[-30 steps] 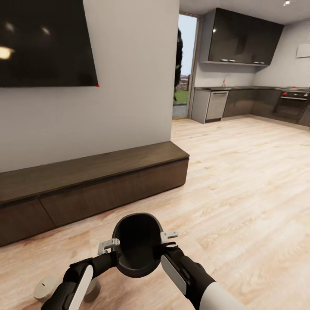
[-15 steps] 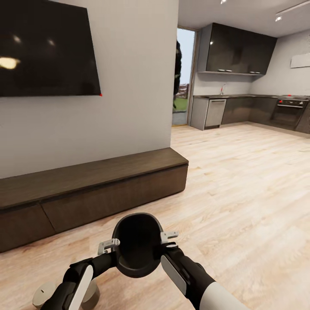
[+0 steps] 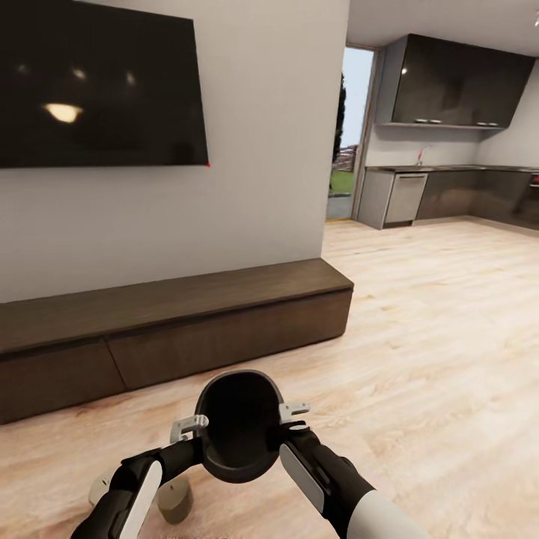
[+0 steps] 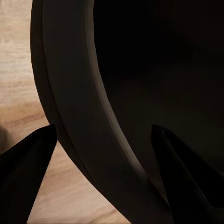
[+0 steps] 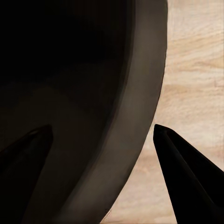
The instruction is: Place each of the two pumpkins and all three candles from the living room inside a cabinet in the living room (use any cabinet), then make sure every cabinet is closed, and position the cauldron so it is next to a table in the living room.
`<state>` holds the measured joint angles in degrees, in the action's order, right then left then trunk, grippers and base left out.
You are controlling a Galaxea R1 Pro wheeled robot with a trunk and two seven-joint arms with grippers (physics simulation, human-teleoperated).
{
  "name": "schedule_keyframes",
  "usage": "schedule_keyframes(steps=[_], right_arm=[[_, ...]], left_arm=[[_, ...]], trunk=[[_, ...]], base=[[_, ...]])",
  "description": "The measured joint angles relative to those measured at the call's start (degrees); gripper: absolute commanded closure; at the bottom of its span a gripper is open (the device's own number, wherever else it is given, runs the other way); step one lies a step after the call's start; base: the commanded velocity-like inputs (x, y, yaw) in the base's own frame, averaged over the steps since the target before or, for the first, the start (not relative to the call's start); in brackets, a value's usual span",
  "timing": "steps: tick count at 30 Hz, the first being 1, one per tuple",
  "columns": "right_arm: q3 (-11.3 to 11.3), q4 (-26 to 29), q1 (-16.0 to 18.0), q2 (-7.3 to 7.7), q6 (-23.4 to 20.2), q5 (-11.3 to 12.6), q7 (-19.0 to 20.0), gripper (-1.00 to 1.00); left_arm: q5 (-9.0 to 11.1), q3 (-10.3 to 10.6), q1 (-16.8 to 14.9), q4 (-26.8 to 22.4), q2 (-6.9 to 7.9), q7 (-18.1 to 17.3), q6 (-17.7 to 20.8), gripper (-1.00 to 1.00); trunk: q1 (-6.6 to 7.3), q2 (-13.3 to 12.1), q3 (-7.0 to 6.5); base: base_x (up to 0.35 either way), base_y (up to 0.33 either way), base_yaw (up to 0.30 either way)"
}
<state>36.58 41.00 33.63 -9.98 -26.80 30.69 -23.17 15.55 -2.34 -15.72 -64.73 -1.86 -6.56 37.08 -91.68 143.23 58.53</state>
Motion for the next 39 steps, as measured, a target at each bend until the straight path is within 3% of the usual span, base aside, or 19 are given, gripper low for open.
schedule_keyframes(steps=[16, 19, 29, 39], right_arm=[[-0.02, 0.04, 0.00, 0.00, -0.01, -0.10, 0.02, 1.00], [-0.01, -0.01, 0.00, 0.00, 0.01, -0.04, 0.04, 1.00], [-0.03, 0.11, 0.01, 0.00, -0.12, -0.17, 0.01, 1.00], [-0.05, 0.19, 0.00, 0.00, -0.15, -0.28, 0.01, 1.00]], left_arm=[[-0.02, -0.01, 0.00, 0.00, 0.00, -0.05, -0.07, 1.00], [-0.02, 0.00, 0.00, 0.00, 0.00, -0.02, -0.02, 1.00], [0.08, -0.01, -0.01, -0.02, 0.00, 0.01, 0.01, 1.00], [0.08, -0.06, 0.00, -0.04, 0.00, -0.06, -0.07, 1.00]], trunk=[[0.00, 0.00, 0.00], [0.00, 0.00, 0.00], [2.19, -4.00, -1.79], [2.20, -4.01, -1.79]], base=[[-0.137, 0.000, 0.284], [-0.014, 0.000, 0.081], [-0.001, 0.000, 0.008], [0.000, 0.000, 0.009]])
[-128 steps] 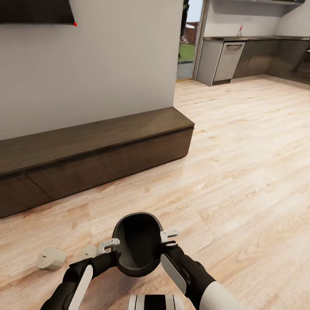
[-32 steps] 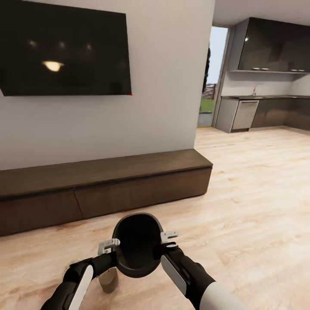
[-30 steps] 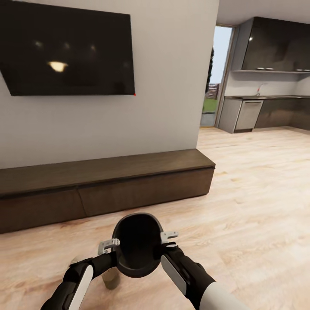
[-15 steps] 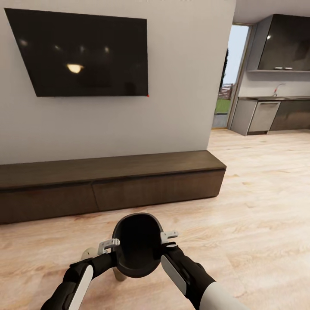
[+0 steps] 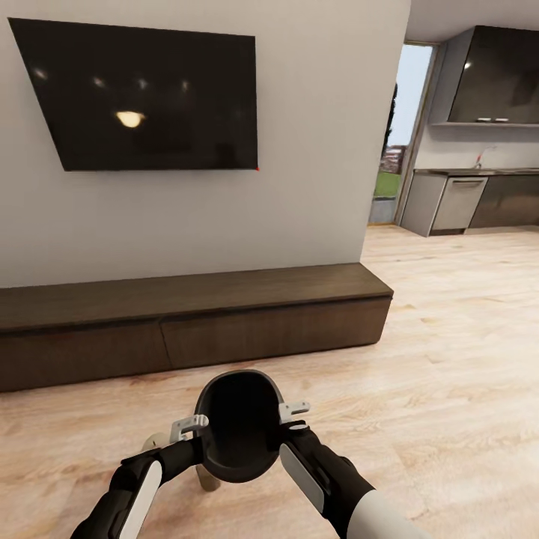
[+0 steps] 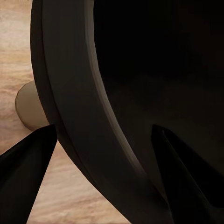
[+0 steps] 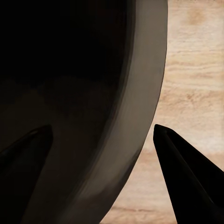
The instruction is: Place each of the two pumpkins and all three candles from the living room inside a cabinet in the living room (use any cabinet), then make sure every cabinet is closed, and position the cauldron so it is next to a table in the living room.
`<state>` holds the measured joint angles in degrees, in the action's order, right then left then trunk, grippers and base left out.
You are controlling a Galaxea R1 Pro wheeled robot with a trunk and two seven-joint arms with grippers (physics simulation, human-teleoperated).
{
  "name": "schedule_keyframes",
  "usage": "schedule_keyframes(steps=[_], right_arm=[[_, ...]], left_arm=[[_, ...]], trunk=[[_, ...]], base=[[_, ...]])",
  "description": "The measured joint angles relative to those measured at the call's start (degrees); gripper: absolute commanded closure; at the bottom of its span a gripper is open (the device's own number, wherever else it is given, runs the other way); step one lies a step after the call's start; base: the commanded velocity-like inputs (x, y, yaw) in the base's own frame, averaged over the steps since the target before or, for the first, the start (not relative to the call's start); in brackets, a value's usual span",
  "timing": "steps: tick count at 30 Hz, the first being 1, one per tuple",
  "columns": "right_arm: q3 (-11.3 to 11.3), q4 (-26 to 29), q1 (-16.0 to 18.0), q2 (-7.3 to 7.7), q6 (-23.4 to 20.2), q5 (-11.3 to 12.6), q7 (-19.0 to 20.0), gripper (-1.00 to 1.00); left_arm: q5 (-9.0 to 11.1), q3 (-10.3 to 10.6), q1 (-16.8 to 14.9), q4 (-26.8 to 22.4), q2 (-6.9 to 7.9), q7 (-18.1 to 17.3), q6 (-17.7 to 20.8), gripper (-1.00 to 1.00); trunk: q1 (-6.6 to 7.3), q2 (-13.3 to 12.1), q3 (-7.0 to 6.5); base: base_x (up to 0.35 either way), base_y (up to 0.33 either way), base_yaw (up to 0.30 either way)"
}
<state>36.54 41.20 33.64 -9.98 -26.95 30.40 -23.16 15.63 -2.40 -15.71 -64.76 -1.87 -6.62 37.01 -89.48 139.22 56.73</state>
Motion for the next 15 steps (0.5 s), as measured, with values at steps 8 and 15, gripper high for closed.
schedule_keyframes(steps=[8, 15], right_arm=[[0.02, -0.05, 0.01, 0.01, 0.01, 0.03, 0.00, 1.00], [0.03, -0.07, 0.01, 0.01, 0.02, 0.05, 0.00, 1.00]], left_arm=[[0.00, 0.01, 0.00, 0.02, -0.03, 0.06, 0.00, 1.00], [-0.01, 0.01, 0.00, 0.03, -0.04, 0.07, 0.00, 1.00]], trunk=[[0.00, 0.00, 0.00], [0.00, 0.00, 0.00]], base=[[-0.056, 0.000, 0.238], [-0.225, 0.000, 0.286]])
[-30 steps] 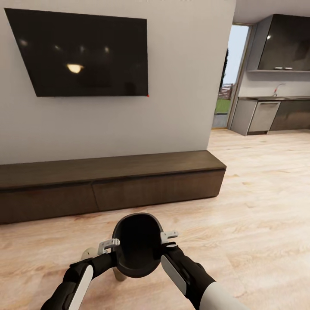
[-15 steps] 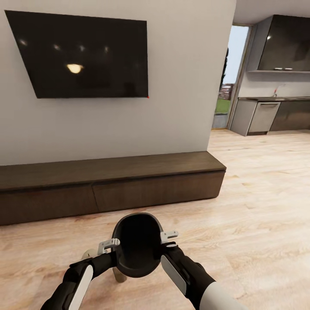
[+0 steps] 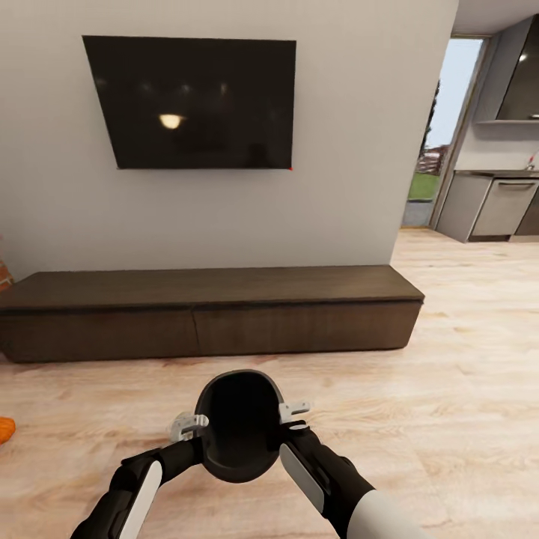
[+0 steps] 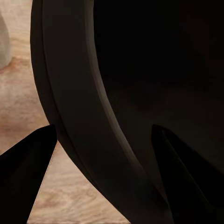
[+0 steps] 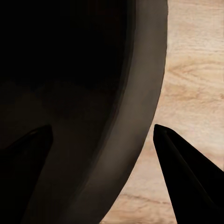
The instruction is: Place each of the two pumpkins and all three candles from the living room inside a cabinet in the living room (use any cabinet), then make sure every cabinet is closed, and position the cauldron so it is next to a table in the living room.
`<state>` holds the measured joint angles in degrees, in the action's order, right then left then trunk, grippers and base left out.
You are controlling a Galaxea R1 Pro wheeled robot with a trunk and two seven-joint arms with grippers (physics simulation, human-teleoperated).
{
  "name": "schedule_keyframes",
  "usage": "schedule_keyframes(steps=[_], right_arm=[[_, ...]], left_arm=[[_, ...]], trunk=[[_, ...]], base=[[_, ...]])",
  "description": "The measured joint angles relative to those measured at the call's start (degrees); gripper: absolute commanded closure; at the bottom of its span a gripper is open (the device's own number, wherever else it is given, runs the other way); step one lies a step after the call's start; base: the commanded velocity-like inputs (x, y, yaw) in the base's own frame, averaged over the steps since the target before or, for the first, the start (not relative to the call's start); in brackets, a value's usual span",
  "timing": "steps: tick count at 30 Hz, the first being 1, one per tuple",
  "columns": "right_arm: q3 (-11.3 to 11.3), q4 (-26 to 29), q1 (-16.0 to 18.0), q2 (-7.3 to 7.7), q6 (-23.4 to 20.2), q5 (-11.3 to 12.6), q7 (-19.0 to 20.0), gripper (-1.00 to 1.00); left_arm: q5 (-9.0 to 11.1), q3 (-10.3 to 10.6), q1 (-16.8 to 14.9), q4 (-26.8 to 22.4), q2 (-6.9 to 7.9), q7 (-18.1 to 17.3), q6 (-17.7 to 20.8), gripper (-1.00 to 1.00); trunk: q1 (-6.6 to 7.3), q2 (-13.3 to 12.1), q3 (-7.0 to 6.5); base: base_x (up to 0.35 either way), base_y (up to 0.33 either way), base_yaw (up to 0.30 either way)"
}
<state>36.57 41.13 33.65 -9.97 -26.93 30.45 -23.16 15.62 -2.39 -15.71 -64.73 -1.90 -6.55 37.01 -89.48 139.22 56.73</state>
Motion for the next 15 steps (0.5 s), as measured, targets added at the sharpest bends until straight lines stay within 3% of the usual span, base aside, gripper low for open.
schedule_keyframes(steps=[4, 15], right_arm=[[0.00, 0.01, 0.00, 0.00, -0.02, 0.00, -0.01, 1.00], [-0.02, 0.05, 0.00, 0.00, -0.05, -0.02, -0.02, 1.00]], left_arm=[[0.05, 0.01, 0.00, 0.01, 0.02, 0.01, 0.00, 1.00], [0.09, 0.00, 0.00, 0.00, 0.03, 0.00, 0.01, 1.00]], trunk=[[0.00, 0.00, 0.00], [0.00, 0.00, 0.14]], base=[[-0.130, 0.000, 0.287], [-0.010, 0.000, 0.278]])
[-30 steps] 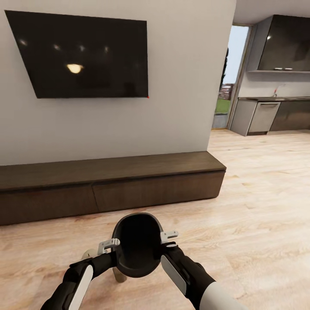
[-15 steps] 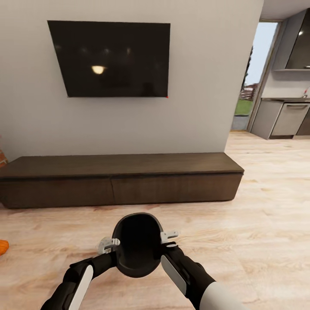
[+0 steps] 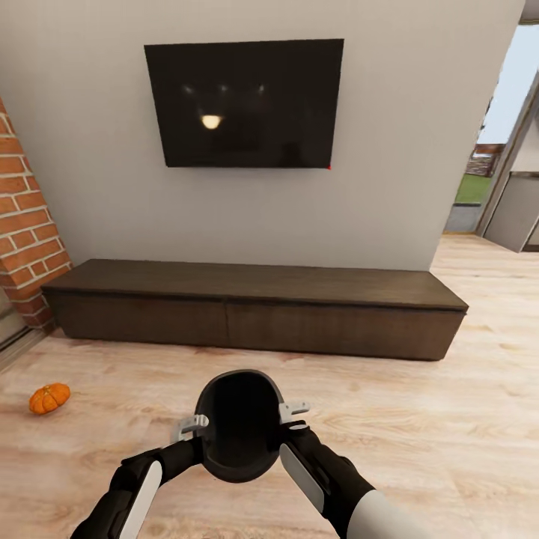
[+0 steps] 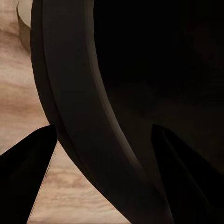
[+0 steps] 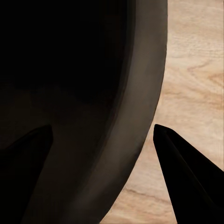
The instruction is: Place each of the two pumpkins and all three candles from the living room inside a cabinet in the living room (use any cabinet), then make sure every cabinet is closed, and position the cauldron so it is next to a table in the living room.
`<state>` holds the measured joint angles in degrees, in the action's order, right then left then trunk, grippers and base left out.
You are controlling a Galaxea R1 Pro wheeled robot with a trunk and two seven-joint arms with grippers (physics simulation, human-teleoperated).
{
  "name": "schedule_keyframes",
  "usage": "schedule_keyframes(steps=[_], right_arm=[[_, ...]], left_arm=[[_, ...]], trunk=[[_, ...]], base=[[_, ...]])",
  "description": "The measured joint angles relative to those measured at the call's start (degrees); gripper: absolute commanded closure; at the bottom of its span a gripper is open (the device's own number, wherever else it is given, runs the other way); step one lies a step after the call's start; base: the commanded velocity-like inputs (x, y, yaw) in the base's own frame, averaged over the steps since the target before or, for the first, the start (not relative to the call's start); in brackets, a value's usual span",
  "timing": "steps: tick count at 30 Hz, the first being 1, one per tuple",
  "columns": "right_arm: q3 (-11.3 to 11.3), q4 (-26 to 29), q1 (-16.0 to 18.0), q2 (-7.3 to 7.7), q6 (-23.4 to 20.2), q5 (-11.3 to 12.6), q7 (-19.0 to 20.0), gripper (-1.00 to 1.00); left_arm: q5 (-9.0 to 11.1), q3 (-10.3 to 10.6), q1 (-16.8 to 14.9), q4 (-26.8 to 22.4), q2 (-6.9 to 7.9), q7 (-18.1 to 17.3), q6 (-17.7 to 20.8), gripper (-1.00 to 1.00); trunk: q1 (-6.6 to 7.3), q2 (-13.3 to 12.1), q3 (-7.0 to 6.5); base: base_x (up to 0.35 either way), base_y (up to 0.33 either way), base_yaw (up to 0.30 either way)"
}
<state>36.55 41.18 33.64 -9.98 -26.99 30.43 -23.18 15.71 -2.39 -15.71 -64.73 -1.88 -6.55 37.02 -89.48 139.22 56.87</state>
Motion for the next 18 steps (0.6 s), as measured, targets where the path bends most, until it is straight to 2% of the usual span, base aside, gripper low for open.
schedule_keyframes(steps=[18], right_arm=[[-0.01, 0.00, 0.00, 0.01, -0.06, -0.02, 0.01, 1.00]], left_arm=[[-0.07, 0.00, 0.00, 0.00, -0.02, -0.02, 0.00, 1.00]], trunk=[[0.00, 0.00, 1.25]], base=[[0.000, 0.000, 0.204]])
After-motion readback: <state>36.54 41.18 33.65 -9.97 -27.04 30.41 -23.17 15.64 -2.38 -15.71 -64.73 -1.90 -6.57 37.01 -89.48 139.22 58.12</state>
